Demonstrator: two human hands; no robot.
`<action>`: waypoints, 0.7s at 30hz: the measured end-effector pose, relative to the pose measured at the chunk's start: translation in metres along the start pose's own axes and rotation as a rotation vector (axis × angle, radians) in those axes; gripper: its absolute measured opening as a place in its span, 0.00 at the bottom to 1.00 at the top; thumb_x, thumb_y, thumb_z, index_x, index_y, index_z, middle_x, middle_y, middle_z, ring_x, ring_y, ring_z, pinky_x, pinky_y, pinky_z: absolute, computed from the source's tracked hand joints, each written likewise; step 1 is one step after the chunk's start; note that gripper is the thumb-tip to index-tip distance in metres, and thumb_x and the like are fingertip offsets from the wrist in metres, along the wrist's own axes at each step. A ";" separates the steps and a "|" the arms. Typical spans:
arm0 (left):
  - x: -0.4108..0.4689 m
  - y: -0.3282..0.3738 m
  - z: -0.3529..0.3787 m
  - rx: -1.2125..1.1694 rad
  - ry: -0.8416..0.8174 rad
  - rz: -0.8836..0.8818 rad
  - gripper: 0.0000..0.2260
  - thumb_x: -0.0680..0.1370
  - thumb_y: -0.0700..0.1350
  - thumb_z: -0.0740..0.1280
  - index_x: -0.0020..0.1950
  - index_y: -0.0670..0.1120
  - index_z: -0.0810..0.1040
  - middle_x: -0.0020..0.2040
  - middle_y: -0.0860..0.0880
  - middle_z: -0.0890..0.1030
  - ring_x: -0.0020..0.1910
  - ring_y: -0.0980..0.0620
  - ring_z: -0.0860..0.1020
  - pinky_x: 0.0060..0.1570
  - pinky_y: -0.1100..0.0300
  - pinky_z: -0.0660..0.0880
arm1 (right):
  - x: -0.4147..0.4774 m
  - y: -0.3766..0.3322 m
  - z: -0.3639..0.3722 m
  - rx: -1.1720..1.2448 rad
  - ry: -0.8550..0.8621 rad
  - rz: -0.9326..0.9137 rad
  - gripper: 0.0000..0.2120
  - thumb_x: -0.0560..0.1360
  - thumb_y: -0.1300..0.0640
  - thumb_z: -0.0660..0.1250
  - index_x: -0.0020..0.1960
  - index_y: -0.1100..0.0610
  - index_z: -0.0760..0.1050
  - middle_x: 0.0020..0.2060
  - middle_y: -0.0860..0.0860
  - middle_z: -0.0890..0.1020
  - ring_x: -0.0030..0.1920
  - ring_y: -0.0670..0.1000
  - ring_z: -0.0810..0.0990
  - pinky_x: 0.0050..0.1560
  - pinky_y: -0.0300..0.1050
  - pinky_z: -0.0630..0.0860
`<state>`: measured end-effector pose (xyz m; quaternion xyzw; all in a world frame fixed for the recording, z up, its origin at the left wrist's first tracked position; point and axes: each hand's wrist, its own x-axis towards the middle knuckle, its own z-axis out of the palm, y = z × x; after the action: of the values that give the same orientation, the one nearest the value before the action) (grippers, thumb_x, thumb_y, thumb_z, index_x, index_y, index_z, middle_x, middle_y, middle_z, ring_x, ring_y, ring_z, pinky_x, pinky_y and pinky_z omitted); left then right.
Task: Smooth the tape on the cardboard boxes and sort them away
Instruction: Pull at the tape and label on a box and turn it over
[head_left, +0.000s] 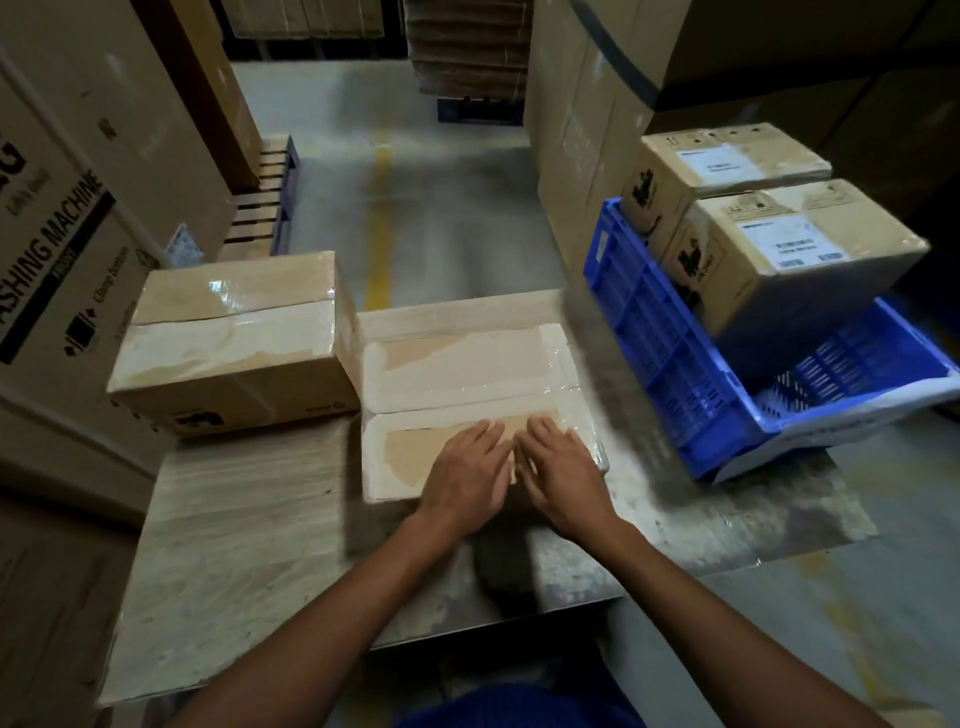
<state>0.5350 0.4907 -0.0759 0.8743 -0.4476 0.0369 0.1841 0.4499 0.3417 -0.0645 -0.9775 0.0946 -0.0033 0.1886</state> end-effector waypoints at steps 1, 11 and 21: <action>0.004 0.006 0.003 0.009 -0.047 0.019 0.19 0.80 0.49 0.58 0.64 0.43 0.81 0.67 0.41 0.78 0.67 0.40 0.76 0.65 0.45 0.74 | -0.008 0.005 0.002 -0.037 0.047 0.056 0.27 0.82 0.47 0.48 0.74 0.58 0.70 0.76 0.57 0.68 0.78 0.56 0.63 0.78 0.56 0.57; 0.016 0.023 0.009 0.118 -0.310 -0.065 0.31 0.80 0.58 0.39 0.81 0.51 0.57 0.82 0.48 0.53 0.81 0.46 0.50 0.77 0.41 0.46 | -0.016 0.012 -0.001 -0.113 0.079 0.118 0.32 0.79 0.47 0.46 0.75 0.61 0.69 0.76 0.58 0.68 0.77 0.57 0.65 0.75 0.56 0.62; 0.040 0.015 0.005 0.088 -0.346 -0.198 0.36 0.74 0.62 0.38 0.82 0.53 0.50 0.83 0.49 0.47 0.81 0.48 0.44 0.77 0.40 0.43 | 0.039 0.026 -0.011 -0.157 -0.038 0.149 0.38 0.77 0.35 0.35 0.80 0.52 0.59 0.81 0.54 0.57 0.81 0.53 0.52 0.77 0.55 0.57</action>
<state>0.5463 0.4498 -0.0673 0.9146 -0.3822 -0.1125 0.0687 0.4828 0.3070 -0.0647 -0.9794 0.1636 0.0366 0.1129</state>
